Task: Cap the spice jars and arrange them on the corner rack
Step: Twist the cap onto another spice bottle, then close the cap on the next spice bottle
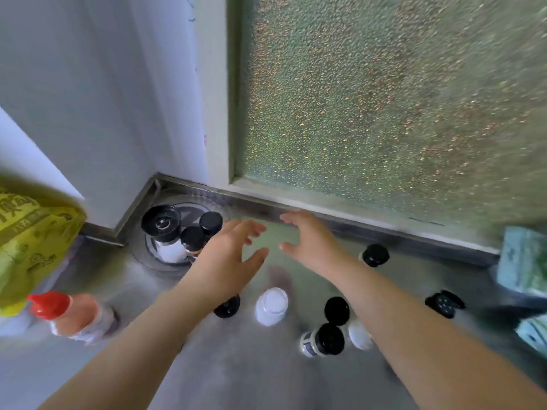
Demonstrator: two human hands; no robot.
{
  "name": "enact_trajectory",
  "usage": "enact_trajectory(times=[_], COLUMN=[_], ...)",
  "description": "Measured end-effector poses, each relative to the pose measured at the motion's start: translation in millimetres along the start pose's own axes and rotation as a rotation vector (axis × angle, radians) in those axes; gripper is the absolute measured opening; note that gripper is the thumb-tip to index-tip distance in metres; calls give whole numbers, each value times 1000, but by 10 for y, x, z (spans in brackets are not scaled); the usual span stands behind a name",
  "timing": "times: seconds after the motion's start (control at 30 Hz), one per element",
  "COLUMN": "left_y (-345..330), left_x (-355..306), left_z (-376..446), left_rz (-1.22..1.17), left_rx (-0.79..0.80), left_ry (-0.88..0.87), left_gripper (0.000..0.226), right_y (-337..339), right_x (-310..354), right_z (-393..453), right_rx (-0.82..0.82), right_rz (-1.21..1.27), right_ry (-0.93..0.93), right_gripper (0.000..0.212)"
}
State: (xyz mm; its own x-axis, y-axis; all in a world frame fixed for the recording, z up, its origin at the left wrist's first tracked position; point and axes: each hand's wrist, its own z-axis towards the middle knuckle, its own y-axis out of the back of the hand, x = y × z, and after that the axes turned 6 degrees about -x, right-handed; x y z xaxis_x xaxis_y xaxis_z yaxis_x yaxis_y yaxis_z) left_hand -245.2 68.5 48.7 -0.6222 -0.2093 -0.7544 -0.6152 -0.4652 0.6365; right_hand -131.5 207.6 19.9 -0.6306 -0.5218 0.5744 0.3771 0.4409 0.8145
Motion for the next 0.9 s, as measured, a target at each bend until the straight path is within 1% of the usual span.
enact_trajectory(times=[0.13, 0.23, 0.3, 0.37, 0.47, 0.53, 0.63, 0.77, 0.9], left_y=[-455, -747, -875, -941, -948, -921, -836, -704, -593], left_x=[-332, -476, -511, -508, -493, -484, -552, -841, -1196], left_z=[125, 133, 90, 32, -39, -65, -89, -29, 19], left_rz=[-23, -42, -34, -34, -35, -15, -14, -23, -64], left_rx=[111, 165, 190, 205, 212, 211, 190, 136, 120], left_ry=[-116, -138, -132, -122, -90, -72, -74, -166, -282], left_gripper=[33, 32, 32, 32, 31, 30, 30, 34, 48], right_y=[544, 713, 686, 603, 506, 479, 553, 880, 1269], right_x=[-531, -876, -1067, -1214, -1327, -1348, -1248, -885, -506], right_z=[-267, -410, -457, -477, -485, -496, -583, -782, -1015], right_rx=[-112, -83, -47, -82, -189, -226, -224, -200, -218], right_rz=[-208, -320, -303, -197, -59, -4, 37, 201, 244], right_ry=[-130, -247, -318, -334, -311, -293, -230, -91, -3], right_gripper=[56, 67, 73, 67, 44, 42, 55, 73, 77])
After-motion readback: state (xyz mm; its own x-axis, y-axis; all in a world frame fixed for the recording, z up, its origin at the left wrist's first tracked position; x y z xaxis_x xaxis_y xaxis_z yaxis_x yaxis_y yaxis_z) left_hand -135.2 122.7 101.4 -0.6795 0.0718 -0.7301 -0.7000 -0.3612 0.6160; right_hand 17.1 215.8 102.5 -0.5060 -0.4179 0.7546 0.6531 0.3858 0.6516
